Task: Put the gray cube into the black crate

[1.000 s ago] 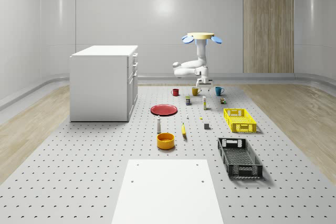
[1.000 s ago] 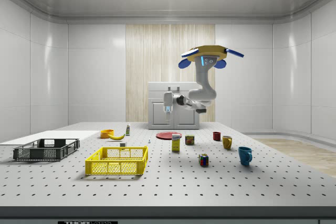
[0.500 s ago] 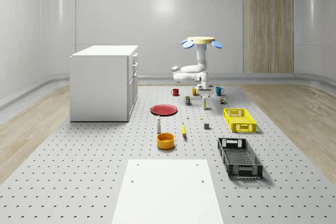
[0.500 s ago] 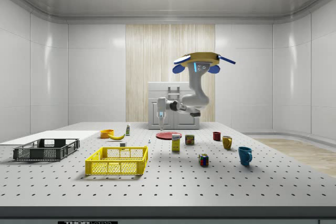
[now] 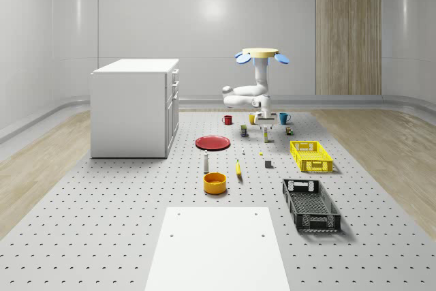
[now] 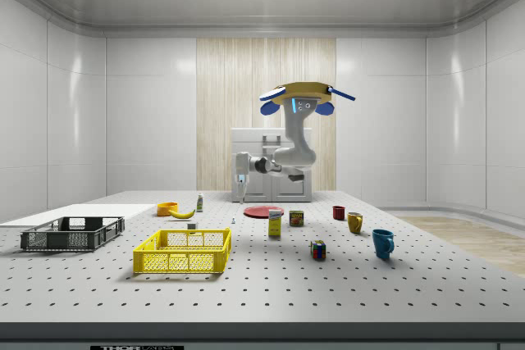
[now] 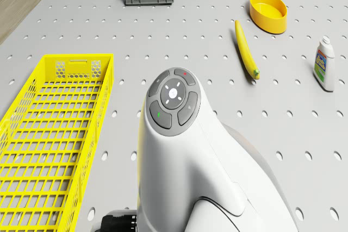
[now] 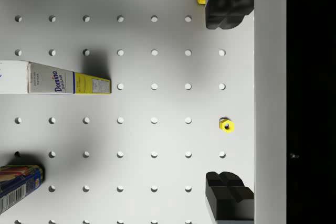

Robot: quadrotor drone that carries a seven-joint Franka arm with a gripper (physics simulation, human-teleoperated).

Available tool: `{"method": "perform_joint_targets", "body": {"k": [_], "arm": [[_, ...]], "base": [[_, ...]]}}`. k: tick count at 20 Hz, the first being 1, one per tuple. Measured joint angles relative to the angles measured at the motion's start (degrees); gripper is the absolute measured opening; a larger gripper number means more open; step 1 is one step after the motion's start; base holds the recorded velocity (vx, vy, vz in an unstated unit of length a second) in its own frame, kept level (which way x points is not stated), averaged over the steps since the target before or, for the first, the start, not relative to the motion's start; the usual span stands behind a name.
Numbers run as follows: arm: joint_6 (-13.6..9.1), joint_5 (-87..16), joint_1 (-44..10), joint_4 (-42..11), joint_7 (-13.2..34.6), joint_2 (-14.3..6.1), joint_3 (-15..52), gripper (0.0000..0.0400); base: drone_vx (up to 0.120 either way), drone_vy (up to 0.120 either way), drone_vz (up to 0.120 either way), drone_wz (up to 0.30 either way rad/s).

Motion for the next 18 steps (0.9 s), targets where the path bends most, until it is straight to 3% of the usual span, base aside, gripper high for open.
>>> {"method": "perform_joint_targets", "body": {"k": [6, 13, 18], "arm": [[0.9, 0.4, -0.3, 0.1, 0.2, -1.0, 0.2, 0.0400], [2.0, 0.9, -0.5, 0.1, 0.5, -2.1, 0.4, 0.0400], [2.7, 1.2, -0.7, 0.1, 0.6, -2.9, 0.5, 0.0400]], "base": [[0.120, 0.000, -0.120, 0.000], [0.120, 0.000, -0.006, 0.000], [0.120, -0.064, 0.000, 0.000]]}}
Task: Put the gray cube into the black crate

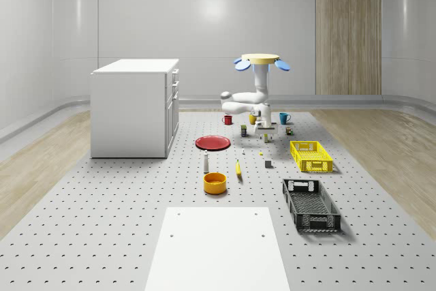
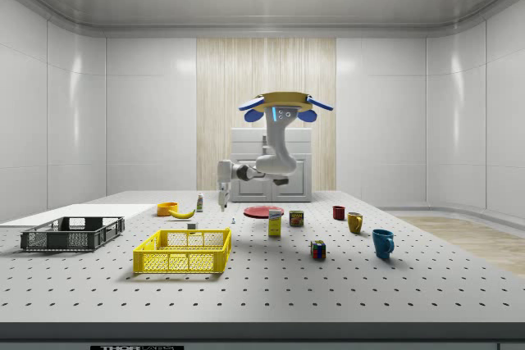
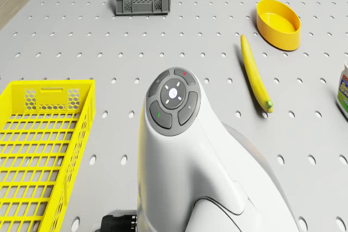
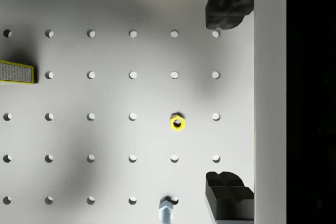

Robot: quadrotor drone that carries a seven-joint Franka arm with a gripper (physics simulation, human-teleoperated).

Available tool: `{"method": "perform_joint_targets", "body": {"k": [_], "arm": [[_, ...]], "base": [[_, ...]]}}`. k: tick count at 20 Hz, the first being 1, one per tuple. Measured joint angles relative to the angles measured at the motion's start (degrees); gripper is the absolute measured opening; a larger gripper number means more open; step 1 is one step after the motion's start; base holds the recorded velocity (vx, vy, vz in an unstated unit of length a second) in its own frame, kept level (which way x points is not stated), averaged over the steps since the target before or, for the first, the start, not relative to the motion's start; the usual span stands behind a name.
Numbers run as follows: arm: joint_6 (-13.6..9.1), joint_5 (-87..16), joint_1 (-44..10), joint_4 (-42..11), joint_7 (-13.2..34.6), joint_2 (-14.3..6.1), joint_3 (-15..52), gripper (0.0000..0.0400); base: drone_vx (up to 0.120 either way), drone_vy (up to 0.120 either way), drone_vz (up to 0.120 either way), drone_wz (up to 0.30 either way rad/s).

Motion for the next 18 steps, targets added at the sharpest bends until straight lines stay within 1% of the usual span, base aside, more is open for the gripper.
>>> {"method": "perform_joint_targets", "body": {"k": [8, 11, 15, 17, 18], "arm": [[1.0, 0.5, -0.3, 0.1, 0.2, -1.1, 0.2, 0.0400], [1.4, 0.6, -0.3, 0.1, 0.3, -1.5, 0.3, 0.0400], [1.8, 0.8, -0.5, 0.1, 0.4, -2.0, 0.3, 0.0400], [2.0, 0.9, -0.5, 0.1, 0.4, -2.2, 0.4, 0.0400], [2.2, 1.0, -0.5, 0.1, 0.4, -2.3, 0.4, 0.0400]], "base": [[0.120, 0.000, 0.000, 0.000], [0.120, -0.080, 0.000, 0.000], [0.120, 0.000, 0.000, 0.000], [0.120, 0.080, 0.000, 0.000], [0.120, 0.000, 0.000, 0.000]]}}
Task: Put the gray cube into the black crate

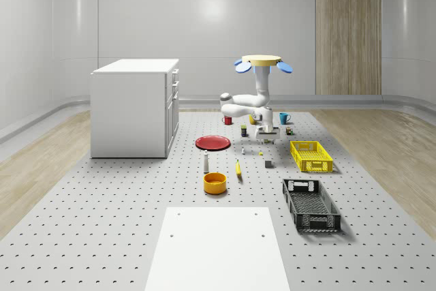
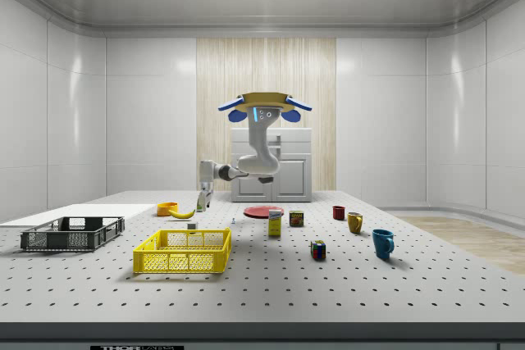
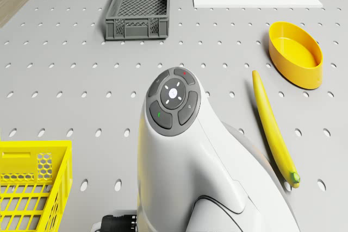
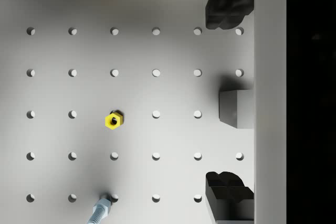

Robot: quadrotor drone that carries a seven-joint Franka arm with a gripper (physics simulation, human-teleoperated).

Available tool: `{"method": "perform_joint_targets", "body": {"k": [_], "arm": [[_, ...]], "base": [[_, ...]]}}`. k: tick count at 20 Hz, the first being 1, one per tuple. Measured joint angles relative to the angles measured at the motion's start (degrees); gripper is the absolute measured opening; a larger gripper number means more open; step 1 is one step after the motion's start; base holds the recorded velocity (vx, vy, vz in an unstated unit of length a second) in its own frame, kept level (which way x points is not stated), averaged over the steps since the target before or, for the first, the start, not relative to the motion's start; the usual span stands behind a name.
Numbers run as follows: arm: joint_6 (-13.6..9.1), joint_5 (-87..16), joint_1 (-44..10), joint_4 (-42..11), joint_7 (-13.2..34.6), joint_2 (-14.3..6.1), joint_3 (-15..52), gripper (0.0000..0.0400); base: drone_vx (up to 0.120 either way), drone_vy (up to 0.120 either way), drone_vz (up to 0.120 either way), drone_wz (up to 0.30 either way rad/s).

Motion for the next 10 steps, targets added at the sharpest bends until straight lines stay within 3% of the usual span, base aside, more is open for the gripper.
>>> {"method": "perform_joint_targets", "body": {"k": [2, 6, 10], "arm": [[0.2, 0.1, -0.1, 0.0, 0.0, -0.2, 0.0, 0.0400], [0.6, 0.3, -0.1, 0.0, 0.1, -0.7, 0.1, 0.0400], [1.0, 0.4, -0.2, 0.0, 0.2, -1.1, 0.1, 0.0400]], "base": [[0.120, 0.000, 0.000, 0.000], [0.120, 0.000, -0.100, 0.000], [0.110, 0.000, 0.000, 0.000]]}}
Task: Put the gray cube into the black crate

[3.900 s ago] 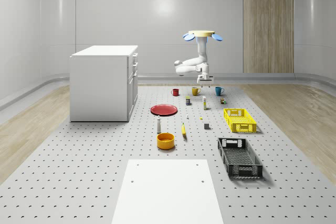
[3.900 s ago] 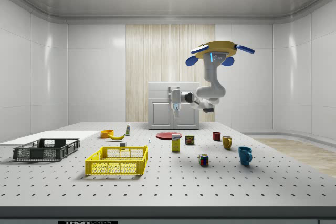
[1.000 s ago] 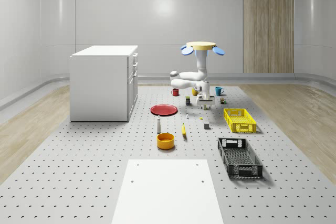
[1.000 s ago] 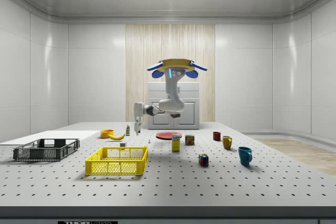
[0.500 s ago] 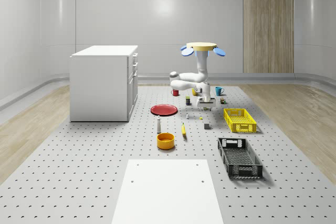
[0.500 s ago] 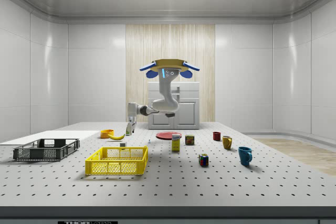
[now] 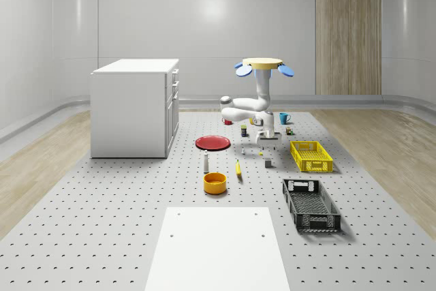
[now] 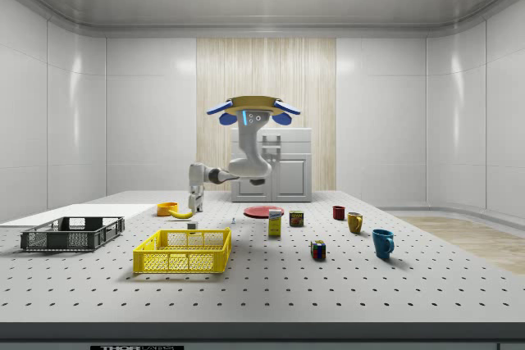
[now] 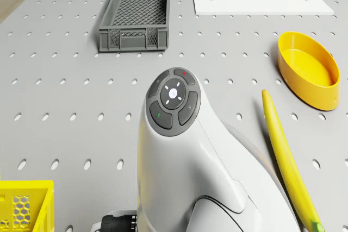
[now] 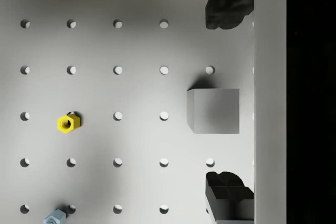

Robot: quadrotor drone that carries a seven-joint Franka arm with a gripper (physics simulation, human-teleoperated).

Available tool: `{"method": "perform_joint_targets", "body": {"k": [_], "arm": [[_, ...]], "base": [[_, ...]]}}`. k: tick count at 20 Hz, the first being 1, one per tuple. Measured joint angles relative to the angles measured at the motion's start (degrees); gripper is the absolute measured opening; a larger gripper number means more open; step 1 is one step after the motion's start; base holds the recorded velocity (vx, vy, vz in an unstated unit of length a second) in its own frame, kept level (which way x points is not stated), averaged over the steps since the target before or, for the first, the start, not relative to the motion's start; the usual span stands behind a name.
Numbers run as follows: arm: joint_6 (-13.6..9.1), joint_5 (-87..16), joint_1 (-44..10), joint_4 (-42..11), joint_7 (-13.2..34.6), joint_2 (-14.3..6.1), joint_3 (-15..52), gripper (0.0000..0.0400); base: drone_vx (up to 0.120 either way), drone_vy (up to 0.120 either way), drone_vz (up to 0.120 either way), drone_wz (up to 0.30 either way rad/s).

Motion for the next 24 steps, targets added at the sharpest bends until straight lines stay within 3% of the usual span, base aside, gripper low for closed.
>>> {"method": "perform_joint_targets", "body": {"k": [13, 24], "arm": [[4.4, -7.5, 0.3, 2.0, -1.6, -1.6, -8.3, 0.0400], [5.7, -8.9, -2.3, 6.2, -2.7, -0.9, -9.7, 0.0400]], "base": [[0.000, 0.000, 0.000, 0.000], [0.000, 0.000, 0.000, 0.000]]}}
